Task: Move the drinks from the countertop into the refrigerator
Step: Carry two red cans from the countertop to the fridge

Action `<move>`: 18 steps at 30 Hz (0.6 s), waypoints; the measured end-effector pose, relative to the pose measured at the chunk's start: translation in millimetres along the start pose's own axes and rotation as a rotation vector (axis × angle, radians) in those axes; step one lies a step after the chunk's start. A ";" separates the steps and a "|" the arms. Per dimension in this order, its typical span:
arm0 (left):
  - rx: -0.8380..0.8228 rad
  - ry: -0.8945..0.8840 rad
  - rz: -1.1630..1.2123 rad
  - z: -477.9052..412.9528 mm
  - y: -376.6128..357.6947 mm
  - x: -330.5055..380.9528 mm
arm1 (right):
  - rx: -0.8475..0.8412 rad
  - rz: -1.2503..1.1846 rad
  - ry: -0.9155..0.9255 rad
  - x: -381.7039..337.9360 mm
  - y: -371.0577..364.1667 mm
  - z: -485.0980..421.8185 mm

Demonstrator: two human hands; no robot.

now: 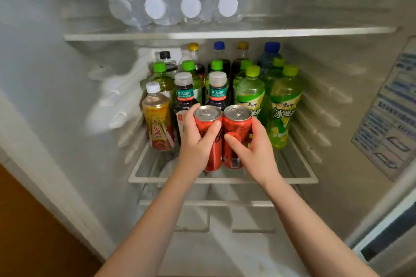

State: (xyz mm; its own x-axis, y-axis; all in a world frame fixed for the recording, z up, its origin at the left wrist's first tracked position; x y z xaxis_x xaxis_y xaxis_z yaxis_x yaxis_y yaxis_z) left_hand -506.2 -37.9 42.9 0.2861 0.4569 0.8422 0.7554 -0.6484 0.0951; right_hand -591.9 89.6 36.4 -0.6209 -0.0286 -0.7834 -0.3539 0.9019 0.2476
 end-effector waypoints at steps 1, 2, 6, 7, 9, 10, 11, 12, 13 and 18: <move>0.001 0.013 0.016 -1.3 -3.7 -3.9 | -0.003 -0.006 0.001 3.8 -0.1 -1.6; 0.001 0.025 0.032 -2.1 -7.0 -8.2 | -0.003 -0.012 0.000 7.1 0.4 -2.5; 0.011 0.033 0.039 -3.4 -15.7 -18.1 | 0.008 -0.025 -0.015 16.6 3.7 -5.0; 0.018 0.034 0.037 -3.8 -17.0 -19.3 | 0.009 -0.024 -0.019 18.3 3.9 -5.0; 0.041 0.033 0.033 -4.7 -18.1 -20.0 | 0.013 -0.025 -0.034 20.9 4.1 -4.1; 0.051 0.031 0.034 -4.4 -18.6 -19.9 | 0.016 -0.027 -0.044 21.9 4.4 -3.4; 0.061 0.027 0.036 -3.9 -18.9 -19.8 | 0.020 -0.028 -0.054 22.7 4.4 -2.8; 0.071 0.021 0.037 -2.5 -18.8 -19.5 | 0.022 -0.025 -0.065 23.5 4.5 -2.2; 0.080 0.014 0.035 0.2 -18.6 -19.3 | 0.024 -0.017 -0.075 24.4 4.7 -1.4; 0.153 -0.004 -0.051 23.9 -12.5 -19.3 | 0.097 0.098 -0.132 31.2 9.4 18.0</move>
State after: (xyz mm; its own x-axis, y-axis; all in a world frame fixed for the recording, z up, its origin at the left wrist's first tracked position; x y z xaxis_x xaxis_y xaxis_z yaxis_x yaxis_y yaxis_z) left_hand -507.1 -24.0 12.7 0.2469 0.4894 0.8364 0.8498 -0.5241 0.0558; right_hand -601.9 105.0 4.1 -0.5494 0.1121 -0.8280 -0.2232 0.9352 0.2747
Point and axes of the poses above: each hand's wrist, its own z-axis away from the middle knuckle, its own y-axis out of the back of the hand, x = y × z, the point moved 7 cm from there along -z, towards the middle knuckle, and after that the axes turned 2 degrees about x, right-handed, at the moved point
